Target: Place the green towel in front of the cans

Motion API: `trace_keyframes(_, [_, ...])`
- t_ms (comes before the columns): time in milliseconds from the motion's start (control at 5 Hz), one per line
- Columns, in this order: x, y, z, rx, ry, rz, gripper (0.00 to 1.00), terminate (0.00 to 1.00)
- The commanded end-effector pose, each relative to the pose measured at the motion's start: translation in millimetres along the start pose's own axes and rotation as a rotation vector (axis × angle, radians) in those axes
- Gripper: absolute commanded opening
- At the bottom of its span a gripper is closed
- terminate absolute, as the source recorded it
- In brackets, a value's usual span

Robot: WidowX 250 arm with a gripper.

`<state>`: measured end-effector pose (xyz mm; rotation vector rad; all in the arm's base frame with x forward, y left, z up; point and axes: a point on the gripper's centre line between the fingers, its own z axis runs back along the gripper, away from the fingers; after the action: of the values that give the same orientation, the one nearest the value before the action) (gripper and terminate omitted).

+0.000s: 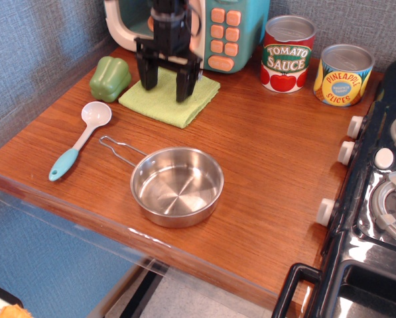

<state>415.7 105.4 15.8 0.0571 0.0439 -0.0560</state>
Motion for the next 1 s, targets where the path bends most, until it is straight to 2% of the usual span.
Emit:
trace_keyframes(0, [6.5,-0.2,-11.4,-0.001,-0.049,0.013,1.0,0.0])
trace_keyframes(200, [6.6,-36.0,-13.8,-0.087,-0.069,-0.031,1.0,0.0])
trace_keyframes(400, [2.2,-84.8,-1.3,-0.159,-0.098,-0.112,1.0,0.0])
trace_keyframes(600, [2.3,-132.5,13.4,-0.191,-0.136,-0.204,1.0,0.0])
trace_keyframes(800, [0.5,-174.5,28.8,-0.192,-0.182,-0.292,1.0,0.0])
